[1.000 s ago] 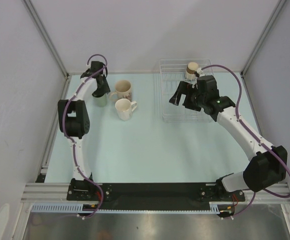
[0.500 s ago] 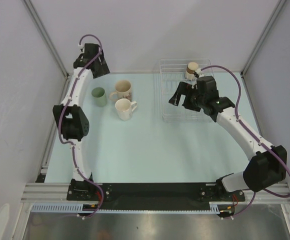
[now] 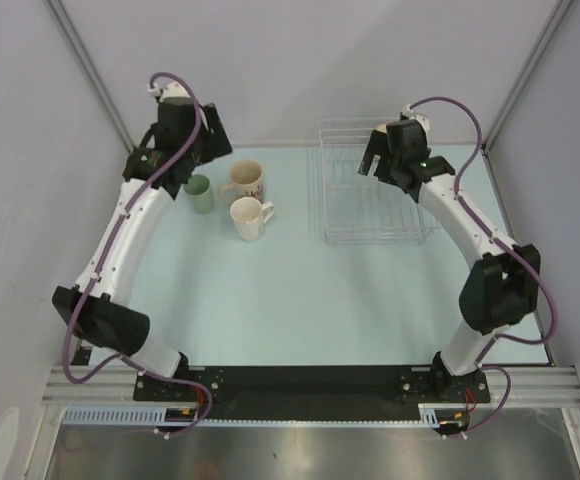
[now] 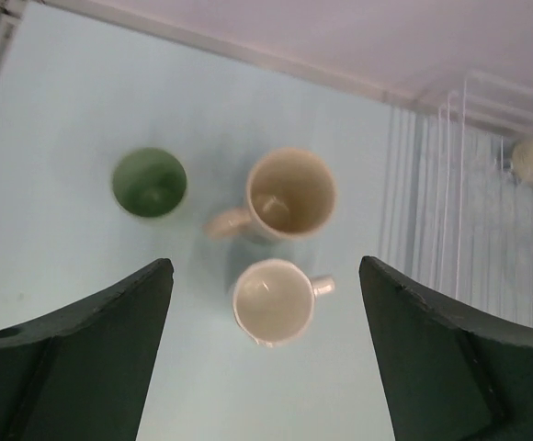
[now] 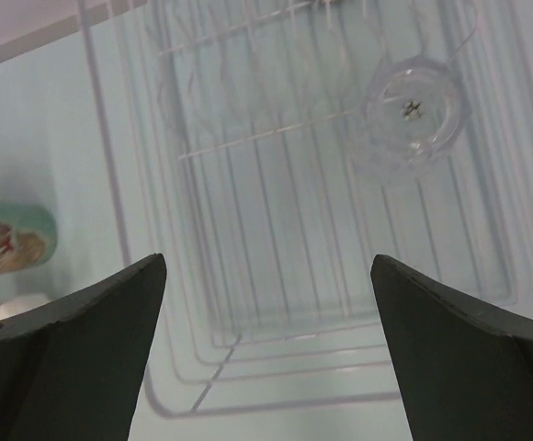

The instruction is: Unload the cups from the dish rack

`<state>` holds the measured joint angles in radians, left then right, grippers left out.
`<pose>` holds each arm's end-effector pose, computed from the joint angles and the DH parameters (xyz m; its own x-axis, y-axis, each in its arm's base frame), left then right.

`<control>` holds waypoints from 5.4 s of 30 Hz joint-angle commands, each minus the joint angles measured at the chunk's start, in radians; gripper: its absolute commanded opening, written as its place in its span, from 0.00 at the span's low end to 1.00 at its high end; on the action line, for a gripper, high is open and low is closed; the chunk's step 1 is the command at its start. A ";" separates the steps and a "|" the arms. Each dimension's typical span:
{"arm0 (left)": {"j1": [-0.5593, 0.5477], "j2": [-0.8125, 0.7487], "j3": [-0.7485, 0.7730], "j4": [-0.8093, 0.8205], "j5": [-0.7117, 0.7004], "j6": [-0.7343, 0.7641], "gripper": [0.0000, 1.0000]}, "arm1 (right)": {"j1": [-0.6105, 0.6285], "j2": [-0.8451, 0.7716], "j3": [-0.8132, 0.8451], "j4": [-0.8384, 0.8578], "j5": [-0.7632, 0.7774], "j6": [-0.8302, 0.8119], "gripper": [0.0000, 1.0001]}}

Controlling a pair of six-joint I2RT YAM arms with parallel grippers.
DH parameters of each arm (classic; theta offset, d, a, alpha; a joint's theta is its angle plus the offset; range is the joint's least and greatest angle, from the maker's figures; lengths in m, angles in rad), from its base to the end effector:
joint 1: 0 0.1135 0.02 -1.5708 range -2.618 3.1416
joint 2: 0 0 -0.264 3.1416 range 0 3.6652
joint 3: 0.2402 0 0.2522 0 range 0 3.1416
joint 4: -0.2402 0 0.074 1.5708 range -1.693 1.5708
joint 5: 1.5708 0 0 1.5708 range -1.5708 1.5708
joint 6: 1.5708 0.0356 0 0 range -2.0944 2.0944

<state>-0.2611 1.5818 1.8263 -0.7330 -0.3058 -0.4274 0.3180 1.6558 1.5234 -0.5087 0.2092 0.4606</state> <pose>0.3326 -0.0778 0.4443 -0.4082 -0.3001 -0.8622 -0.1976 0.9511 -0.2374 0.3636 0.1119 0.3386 -0.5746 0.2686 -0.7731 0.1202 0.9621 0.2450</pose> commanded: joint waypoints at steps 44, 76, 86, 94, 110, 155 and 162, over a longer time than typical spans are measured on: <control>-0.334 -0.316 -0.547 0.116 -0.015 -0.025 0.89 | -0.160 0.535 0.411 -0.082 0.157 -0.063 0.47; -0.331 -0.379 -0.624 0.286 0.146 -0.138 0.92 | -0.169 -0.083 -0.074 0.219 -0.456 0.137 0.00; -0.225 -0.431 -0.835 0.705 0.598 -0.322 0.91 | -0.238 -0.212 -0.564 1.114 -0.982 0.666 0.00; -0.199 -0.399 -0.958 1.078 0.839 -0.533 0.90 | -0.197 -0.194 -0.698 1.598 -1.045 0.971 0.00; -0.199 -0.365 -0.964 1.207 0.864 -0.593 0.88 | -0.025 -0.232 -0.710 1.444 -1.038 0.822 0.00; -0.201 -0.325 -0.946 1.242 0.843 -0.594 0.01 | 0.148 -0.163 -0.677 1.386 -1.030 0.793 0.54; -0.199 -0.325 -0.950 1.255 0.844 -0.608 0.00 | 0.135 -0.172 -0.700 1.406 -1.024 0.817 0.94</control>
<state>-0.4622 1.2640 0.8455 0.5110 0.6006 -1.0988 0.4458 1.5108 0.8127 0.8894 -0.7845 1.2900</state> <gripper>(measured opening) 0.155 0.863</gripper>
